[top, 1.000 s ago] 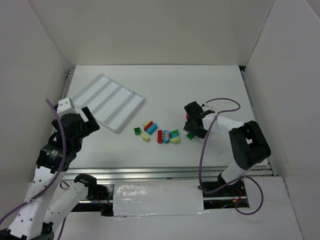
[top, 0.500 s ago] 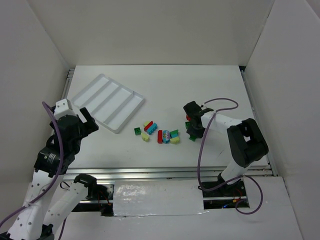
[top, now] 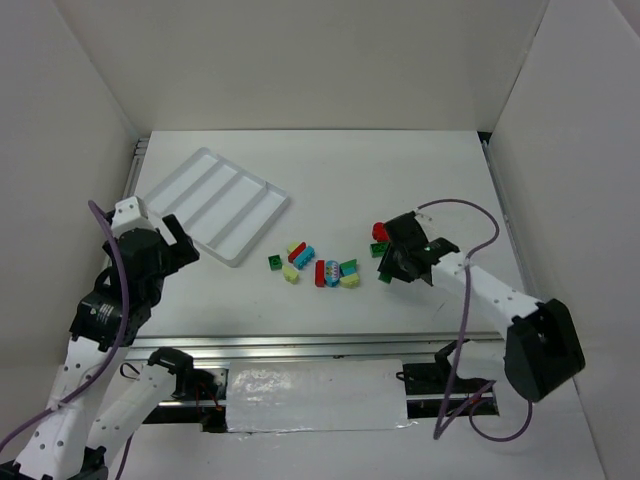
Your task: Sort the legos into containers by color
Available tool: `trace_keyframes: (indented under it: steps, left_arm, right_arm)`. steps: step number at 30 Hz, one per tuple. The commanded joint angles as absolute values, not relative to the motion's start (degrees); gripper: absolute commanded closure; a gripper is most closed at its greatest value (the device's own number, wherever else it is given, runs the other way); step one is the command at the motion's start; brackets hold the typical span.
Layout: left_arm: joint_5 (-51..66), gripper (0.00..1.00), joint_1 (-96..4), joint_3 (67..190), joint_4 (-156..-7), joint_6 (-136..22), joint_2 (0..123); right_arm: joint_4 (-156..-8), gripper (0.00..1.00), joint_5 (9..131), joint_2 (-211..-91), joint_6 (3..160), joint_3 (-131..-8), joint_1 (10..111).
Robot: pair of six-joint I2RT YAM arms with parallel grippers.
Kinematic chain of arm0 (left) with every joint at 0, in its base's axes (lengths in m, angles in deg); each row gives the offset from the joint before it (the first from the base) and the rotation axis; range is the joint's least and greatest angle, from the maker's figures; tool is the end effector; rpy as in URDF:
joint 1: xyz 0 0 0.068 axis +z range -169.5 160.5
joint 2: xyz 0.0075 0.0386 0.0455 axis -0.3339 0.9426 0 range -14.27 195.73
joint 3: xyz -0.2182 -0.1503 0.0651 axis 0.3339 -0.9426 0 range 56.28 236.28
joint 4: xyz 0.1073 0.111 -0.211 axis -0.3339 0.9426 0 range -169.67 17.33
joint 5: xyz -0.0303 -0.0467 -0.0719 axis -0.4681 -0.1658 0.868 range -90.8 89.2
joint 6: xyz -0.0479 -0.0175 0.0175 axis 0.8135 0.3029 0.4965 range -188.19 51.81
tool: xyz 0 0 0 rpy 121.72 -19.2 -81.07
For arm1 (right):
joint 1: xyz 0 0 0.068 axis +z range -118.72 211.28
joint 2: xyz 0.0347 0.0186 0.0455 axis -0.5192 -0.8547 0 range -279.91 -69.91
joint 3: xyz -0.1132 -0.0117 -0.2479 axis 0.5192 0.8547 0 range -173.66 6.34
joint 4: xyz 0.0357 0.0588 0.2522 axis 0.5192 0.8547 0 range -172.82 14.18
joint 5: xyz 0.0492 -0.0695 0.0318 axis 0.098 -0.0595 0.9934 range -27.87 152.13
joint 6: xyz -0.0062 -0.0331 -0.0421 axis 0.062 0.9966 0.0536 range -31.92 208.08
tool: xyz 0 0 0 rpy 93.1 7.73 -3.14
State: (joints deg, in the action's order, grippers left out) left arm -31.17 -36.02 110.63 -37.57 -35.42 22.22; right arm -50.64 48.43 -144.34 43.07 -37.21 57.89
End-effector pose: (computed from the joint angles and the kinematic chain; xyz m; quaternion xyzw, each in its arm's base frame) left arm 0.1182 -0.0163 0.3598 -0.2554 0.7823 -0.0185 0.5679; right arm 0.2178 0.0998 0.1967 0.1818 0.9487 0.0412 0.2553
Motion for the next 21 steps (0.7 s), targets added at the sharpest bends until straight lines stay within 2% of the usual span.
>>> trace_keyframes:
  steps: [1, 5, 6, 13, 15, 17, 21]
  left_arm:
    - [-28.84, 0.00, -36.29, 111.13, -38.98, -36.11, 23.26]
    - [-17.90, 0.00, -36.29, 114.38, -39.07, -32.70, 24.66]
    - [-17.85, 0.01, -36.29, 114.38, -39.68, -31.90, 24.67]
    - [20.08, 0.00, -36.38, 109.28, -51.20, -18.03, 27.91]
    - [29.82, 0.01, -36.99, 103.58, -62.07, -12.22, 29.76]
    - [31.46, 0.01, -38.13, 101.82, -64.81, -10.45, 30.55]
    - [27.42, 0.01, -39.19, 102.43, -61.05, -12.47, 29.85]
  right_arm:
    - [-49.70, 1.00, 48.51, -136.63, 46.42, -40.50, 60.80]
    - [-51.79, 1.00, 51.57, -130.74, 53.95, -43.41, 66.33]
    - [-56.06, 1.00, 54.63, -128.20, 55.98, -43.24, 69.91]
    - [-66.65, 1.00, 69.58, -128.70, 71.10, -46.22, 85.58]
    - [-67.35, 1.00, 70.48, -132.02, 72.78, -47.80, 88.82]
    - [-68.05, 1.00, 68.20, -134.67, 73.40, -49.20, 90.25]
    - [-72.71, 1.00, 69.50, -135.30, 73.58, -48.95, 91.30]
